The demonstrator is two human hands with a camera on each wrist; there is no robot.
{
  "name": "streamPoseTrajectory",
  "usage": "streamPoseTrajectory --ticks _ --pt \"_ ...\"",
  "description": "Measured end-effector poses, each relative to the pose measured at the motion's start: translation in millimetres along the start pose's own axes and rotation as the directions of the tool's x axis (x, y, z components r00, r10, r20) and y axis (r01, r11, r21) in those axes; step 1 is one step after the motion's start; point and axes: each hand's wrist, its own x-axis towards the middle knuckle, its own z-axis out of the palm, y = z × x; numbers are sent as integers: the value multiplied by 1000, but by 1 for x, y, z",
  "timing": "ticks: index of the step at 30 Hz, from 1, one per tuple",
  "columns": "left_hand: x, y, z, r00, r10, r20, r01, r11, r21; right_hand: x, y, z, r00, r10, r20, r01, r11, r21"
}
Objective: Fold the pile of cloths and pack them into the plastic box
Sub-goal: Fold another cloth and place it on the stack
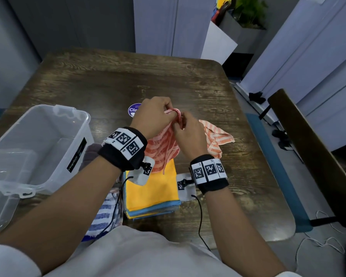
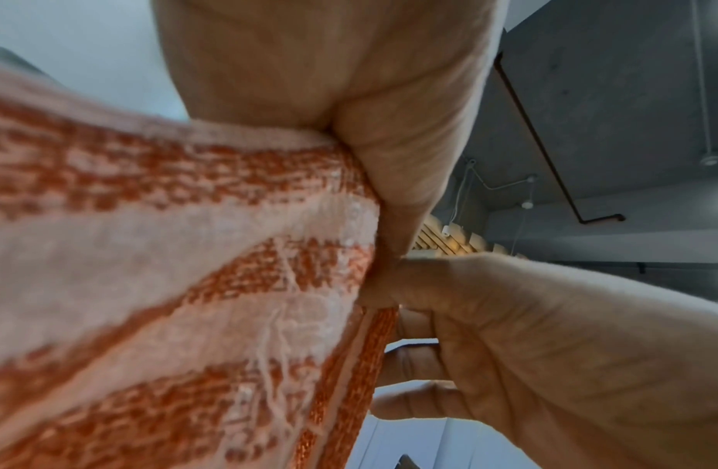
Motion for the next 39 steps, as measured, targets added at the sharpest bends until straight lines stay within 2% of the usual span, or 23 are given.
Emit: streamPoseTrajectory --ticks 7,10,14,17,20,22,27,31,34,39 --pt "-5 12 0 1000 22 -21 -22 1000 4 -1 5 8 999 -29 23 30 999 -41" --pt "-4 10 -3 999 47 10 -47 999 23 4 11 2 1000 -13 -9 13 999 30" --pt "0 -6 -2 987 70 146 -94 982 166 12 12 -15 996 -4 -87 13 994 105" --pt "5 -26 2 987 47 156 -90 956 279 16 10 -25 990 -1 -143 26 985 172" --pt "8 -34 0 1000 17 2 -17 957 288 18 10 -30 983 -3 -184 41 977 208" --pt "13 -37 -8 993 21 -118 12 961 275 17 12 -30 983 -21 -183 59 977 205" --pt "25 -32 -37 925 29 -380 -19 999 28 12 21 -17 990 -87 -107 93 994 54" --pt "25 -15 -57 880 39 -474 -86 993 -78 13 32 -12 987 -120 -110 113 992 -62" --pt "29 -12 -72 835 -37 -548 -86 977 -197 15 54 -15 997 5 -83 -17 990 -143" --pt "31 -9 -83 835 -77 -545 -80 963 -259 11 69 -14 987 147 60 -137 980 -147"
